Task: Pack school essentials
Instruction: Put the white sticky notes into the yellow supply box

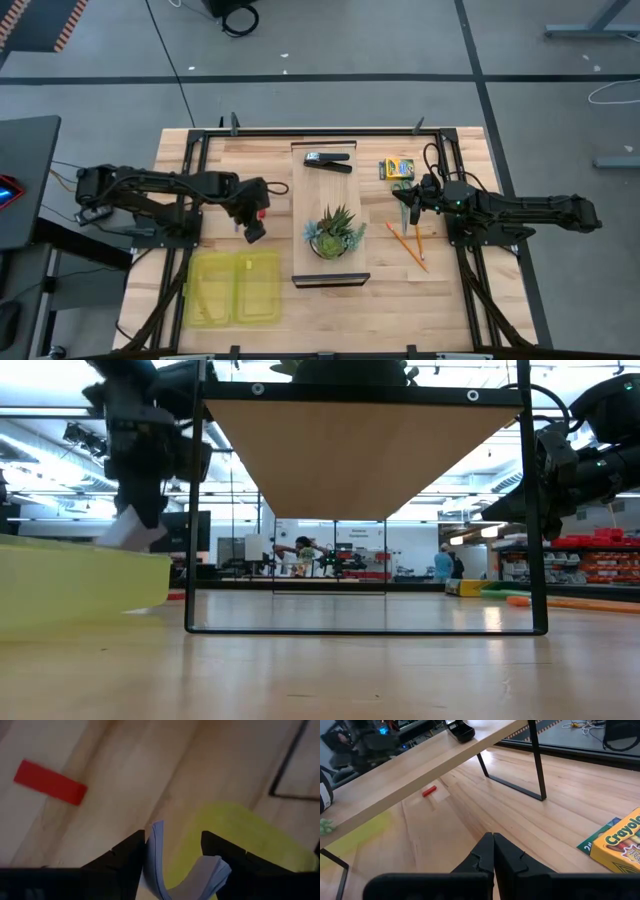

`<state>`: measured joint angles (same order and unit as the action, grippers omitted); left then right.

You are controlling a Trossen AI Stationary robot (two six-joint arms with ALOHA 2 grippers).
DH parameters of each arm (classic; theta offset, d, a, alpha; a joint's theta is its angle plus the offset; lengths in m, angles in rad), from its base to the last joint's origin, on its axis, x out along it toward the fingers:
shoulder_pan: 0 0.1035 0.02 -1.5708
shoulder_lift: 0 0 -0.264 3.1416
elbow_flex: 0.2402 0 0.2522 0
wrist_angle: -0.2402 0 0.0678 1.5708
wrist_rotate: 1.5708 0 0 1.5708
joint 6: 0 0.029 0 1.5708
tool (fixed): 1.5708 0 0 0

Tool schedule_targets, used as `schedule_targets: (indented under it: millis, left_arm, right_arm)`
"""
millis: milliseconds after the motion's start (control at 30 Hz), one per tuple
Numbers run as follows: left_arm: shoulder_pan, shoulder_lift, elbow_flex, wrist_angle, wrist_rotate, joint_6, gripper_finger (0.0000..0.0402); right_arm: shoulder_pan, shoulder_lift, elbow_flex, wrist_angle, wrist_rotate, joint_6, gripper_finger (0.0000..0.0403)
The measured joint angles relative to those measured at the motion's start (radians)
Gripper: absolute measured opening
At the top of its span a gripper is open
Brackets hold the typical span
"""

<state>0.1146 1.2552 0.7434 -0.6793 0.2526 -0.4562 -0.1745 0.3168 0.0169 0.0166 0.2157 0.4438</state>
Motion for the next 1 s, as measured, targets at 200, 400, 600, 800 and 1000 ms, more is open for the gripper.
schedule_targets:
  millis: [200, 400, 600, 800, 1000]
  left_arm:
    - [-0.059, 0.000, 0.098, -0.062, -0.009, 0.025, 0.0199]
    - [-0.206, 0.002, 0.135, -0.095, -0.009, -0.007, 0.0197]
    - [-0.363, 0.035, 0.135, -0.079, -0.082, -0.078, 0.0197]
    - [-0.432, 0.155, 0.136, 0.017, -0.108, -0.109, 0.0196]
    - [-0.447, 0.280, 0.160, 0.016, -0.118, -0.109, 0.0195]
  right_arm:
    - [0.000, 0.000, 0.000, 0.000, 0.000, 0.000, 0.0010]
    - [0.000, 0.000, 0.000, 0.000, 0.000, 0.000, 0.0010]
    - [0.000, 0.000, 0.000, 0.000, 0.000, 0.000, 0.0010]
    - [0.000, 0.000, 0.000, 0.000, 0.000, 0.000, 0.0010]
    - [0.000, 0.000, 0.000, 0.000, 0.000, 0.000, 0.0010]
